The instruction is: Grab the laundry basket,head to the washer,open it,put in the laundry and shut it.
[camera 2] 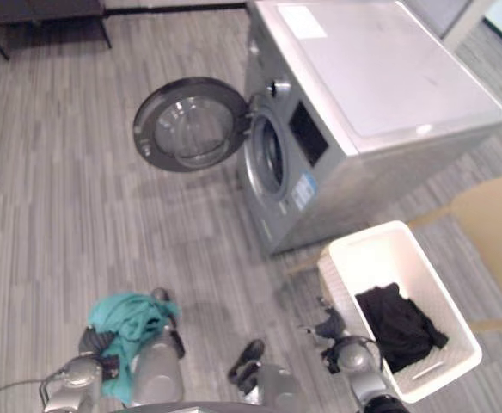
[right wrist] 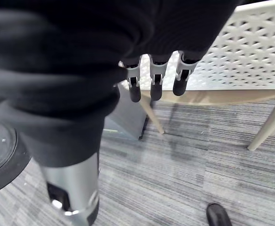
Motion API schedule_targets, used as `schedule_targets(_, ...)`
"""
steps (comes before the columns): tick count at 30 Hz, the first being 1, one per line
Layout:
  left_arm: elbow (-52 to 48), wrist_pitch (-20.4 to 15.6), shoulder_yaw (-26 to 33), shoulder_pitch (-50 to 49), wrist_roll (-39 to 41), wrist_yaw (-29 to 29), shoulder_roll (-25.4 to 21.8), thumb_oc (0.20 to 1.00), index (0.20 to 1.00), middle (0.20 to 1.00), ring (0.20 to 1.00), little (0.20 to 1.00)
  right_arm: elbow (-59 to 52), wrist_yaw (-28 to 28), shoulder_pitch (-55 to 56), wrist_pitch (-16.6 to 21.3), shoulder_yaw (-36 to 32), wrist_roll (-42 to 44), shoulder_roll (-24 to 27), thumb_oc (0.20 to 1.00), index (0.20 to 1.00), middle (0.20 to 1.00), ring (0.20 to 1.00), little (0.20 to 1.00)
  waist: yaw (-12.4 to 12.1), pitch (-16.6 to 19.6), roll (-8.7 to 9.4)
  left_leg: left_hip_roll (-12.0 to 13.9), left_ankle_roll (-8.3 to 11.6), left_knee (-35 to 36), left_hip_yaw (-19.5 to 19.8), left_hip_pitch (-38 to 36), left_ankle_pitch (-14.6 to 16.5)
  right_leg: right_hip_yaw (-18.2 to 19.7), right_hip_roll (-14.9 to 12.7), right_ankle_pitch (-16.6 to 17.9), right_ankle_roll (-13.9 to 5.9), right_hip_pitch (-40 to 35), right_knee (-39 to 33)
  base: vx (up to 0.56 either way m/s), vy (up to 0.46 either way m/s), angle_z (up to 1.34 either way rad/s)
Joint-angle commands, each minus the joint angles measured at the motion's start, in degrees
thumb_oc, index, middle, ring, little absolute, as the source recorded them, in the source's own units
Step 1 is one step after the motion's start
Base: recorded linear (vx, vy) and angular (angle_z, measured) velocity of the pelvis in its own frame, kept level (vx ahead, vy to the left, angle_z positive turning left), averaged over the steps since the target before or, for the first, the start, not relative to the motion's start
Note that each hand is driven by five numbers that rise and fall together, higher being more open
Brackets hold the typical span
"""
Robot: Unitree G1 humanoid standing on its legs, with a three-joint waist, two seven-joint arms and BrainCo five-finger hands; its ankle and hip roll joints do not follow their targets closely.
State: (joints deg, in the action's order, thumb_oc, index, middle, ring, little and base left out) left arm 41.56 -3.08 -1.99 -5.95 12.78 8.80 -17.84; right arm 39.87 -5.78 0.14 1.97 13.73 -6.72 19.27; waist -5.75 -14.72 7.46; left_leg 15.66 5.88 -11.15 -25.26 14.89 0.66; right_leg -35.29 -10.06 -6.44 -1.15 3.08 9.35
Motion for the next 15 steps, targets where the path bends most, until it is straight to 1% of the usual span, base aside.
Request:
schedule_targets(1, -5.9, -2.8, 0.3, -1.4, -2.2, -0.3, -5.6, 0.2, 0.2, 0.2, 0.2, 0.2, -3.5, -0.6, 2.0, 1.1, 1.9, 0.4, 0.2, 1.0, 1.0, 1.0, 1.0, 1.0, 1.3, 3.5, -0.25, -5.9, -3.57, 5.6, 4.0, -2.9, -1.7, 3.6, -6.5, 0.6, -6.41, -10.4, 5.3, 0.35, 0.38, 0.3)
schedule_targets(2, -6.0, -2.8, 0.3, -1.3, -2.2, -0.3, -5.7, 0.2, 0.2, 0.2, 0.2, 0.2, -3.4, -0.6, 1.9, 1.1, 1.9, 0.4, 0.0, 1.0, 1.0, 1.0, 1.0, 1.0, 1.3, 3.5, 0.07, -6.2, -3.83, 5.5, 3.8, -2.9, -1.4, 3.8, -7.0, 0.5, -6.75, -10.1, 5.9, 0.4, 0.433, 0.11)
schedule_targets(3, -7.0, -2.7, 0.2, -0.8, -2.3, -0.1, -7.2, 0.2, 0.2, 0.2, 0.2, 0.2, -4.8, -0.6, 0.5, 1.3, 2.9, 1.0, -0.8, 1.0, 1.0, 1.0, 1.0, 1.0, 1.9, 2.1, 0.64, -8.1, -5.23, 5.1, 4.5, -4.2, 0.5, 8.1, -7.9, 4.4, -7.55, -6.1, 12.4, 0.29, 0.297, 0.26)
schedule_targets(4, -7.6, -2.8, -0.2, -0.5, -2.5, -0.1, -7.8, 0.2, 0.2, 0.2, 0.2, 0.2, -5.9, -0.7, 0.2, 1.4, 3.2, 1.2, -1.0, 1.0, 1.0, 1.0, 1.0, 1.0, 2.6, 1.5, 0.78, -9.3, -5.86, 5.5, 5.0, -5.4, 1.4, 11.6, -6.2, 4.4, -7.31, -3.4, 14.9, 0.37, 0.37, 0.38)
schedule_targets(5, -8.2, -2.7, -0.6, -0.4, -2.6, -0.3, -7.8, 0.2, 0.2, 0.2, 0.2, 0.2, -7.0, -0.5, 0.1, 1.4, 3.2, 1.3, -0.9, 1.0, 1.0, 1.0, 1.0, 1.0, 3.2, 1.0, 0.45, -10.1, -6.51, 5.9, 5.5, -6.7, 2.2, 14.5, -5.0, 3.9, -7.41, -0.5, 17.4, 0.29, 0.282, 0.54)
schedule_targets(6, -8.6, -2.9, -0.7, -0.2, -2.6, -0.1, -7.8, 0.2, 0.2, 0.2, 0.2, 0.2, -7.7, -0.6, -0.1, 1.6, 3.5, 1.6, -0.9, 1.0, 1.0, 1.0, 1.0, 1.0, 3.7, 0.5, -0.13, -10.7, -6.96, 6.3, 5.7, -8.2, 3.0, 15.7, -4.0, 3.2, -7.26, 1.3, 17.8, 0.36, 0.301, 0.41)
schedule_targets(7, -9.1, -2.9, -1.2, -0.1, -2.6, -0.6, -7.6, 0.2, 0.2, 0.2, 0.2, 0.2, -8.8, -0.4, -0.1, 1.8, 3.8, 1.6, -0.8, 1.0, 1.0, 1.0, 1.0, 1.0, 4.8, -0.3, -1.12, -11.4, -7.45, 7.2, 6.4, -10.8, 4.0, 16.5, -2.8, 2.0, -6.45, 5.1, 18.1, 0.38, 0.24, 0.3)
schedule_targets(9, -9.2, -2.7, -2.3, 0.4, -2.9, -1.0, -7.1, 0.2, 0.2, 0.2, 0.2, 0.2, -9.2, -0.5, -0.1, 1.8, 3.8, 1.9, -0.6, 1.0, 1.0, 1.0, 1.0, 1.0, 5.8, -0.8, -1.48, -12.4, -7.63, 8.5, 7.9, -13.3, 5.0, 17.0, -0.8, 1.0, -5.98, 7.9, 15.1, 0.47, 0.123, 0.3)
schedule_targets(10, -9.2, -2.5, -4.0, 1.6, -3.2, -1.9, -6.1, 0.2, 0.2, 0.2, 0.2, 0.2, -8.5, -0.4, 0.1, 1.6, 3.8, 1.8, -0.3, 1.0, 1.0, 1.0, 1.0, 1.0, 7.3, -1.0, -1.25, -14.3, -7.54, 8.6, 9.8, -16.0, 7.2, 17.4, 1.5, 2.8, -6.57, 10.0, 6.5, 0.55, 0.023, 0.63)
schedule_targets(11, -9.0, -2.5, -4.4, 1.9, -3.5, -2.3, -5.8, 0.2, 0.2, 0.2, 0.2, 0.2, -8.3, -0.2, 0.2, 1.5, 3.8, 1.6, -0.3, 1.0, 1.0, 1.0, 1.0, 1.0, 7.7, -0.8, -1.25, -14.5, -7.44, 8.4, 10.2, -16.6, 8.0, 16.4, 1.7, 3.9, -7.08, 10.2, 3.9, 0.63, -0.032, 0.97)
schedule_targets(12, -9.0, -2.5, -5.6, 2.3, -4.4, -3.0, -5.4, 0.2, 0.2, 0.2, 0.2, 0.2, -7.4, 0.1, 0.2, 1.4, 4.4, 1.0, -0.2, 1.0, 1.0, 1.0, 1.0, 1.0, 7.9, -0.2, -0.99, -15.1, -7.16, 8.1, 10.1, -17.8, 9.1, 13.3, 1.9, 4.8, -7.09, 9.6, 0.0, 0.5, -0.068, 1.07)
schedule_targets(13, -9.8, -2.4, -6.6, 1.4, -5.6, -4.3, -4.9, 0.2, 0.2, 0.2, 0.2, 0.2, -6.9, 0.4, 0.9, 1.3, 4.5, 0.0, -0.1, 1.0, 1.0, 1.0, 1.0, 1.0, 8.0, 0.8, -0.76, -15.7, -7.19, 7.5, 10.0, -19.3, 10.6, 11.0, 1.8, 4.8, -6.68, 8.2, -0.1, 0.51, -0.106, 1.0)
schedule_targets(14, -10.3, -2.4, -7.5, 1.3, -6.2, -4.9, -4.6, 0.2, 0.2, 0.2, 0.2, 0.2, -7.1, 0.5, 1.6, 1.5, 4.4, 0.0, 0.2, 1.0, 1.0, 1.0, 1.0, 1.0, 8.7, 1.4, -0.73, -15.8, -6.8, 7.1, 10.5, -19.8, 11.1, 12.3, 2.8, 4.4, -6.3, 7.3, -1.2, 0.46, -0.12, 0.56)
schedule_targets(15, -10.5, -2.7, -7.7, 1.0, -6.4, -5.1, -4.3, 0.2, 0.2, 0.2, 0.2, 0.2, -6.8, 0.6, 2.2, 1.5, 4.0, 0.0, 0.4, 1.0, 1.0, 1.0, 1.0, 1.0, 9.2, 2.1, -0.78, -15.6, -5.93, 5.7, 10.6, -20.1, 11.8, 13.0, 3.5, 4.3, -5.85, 6.0, -2.5, 0.26, -0.093, 0.23)
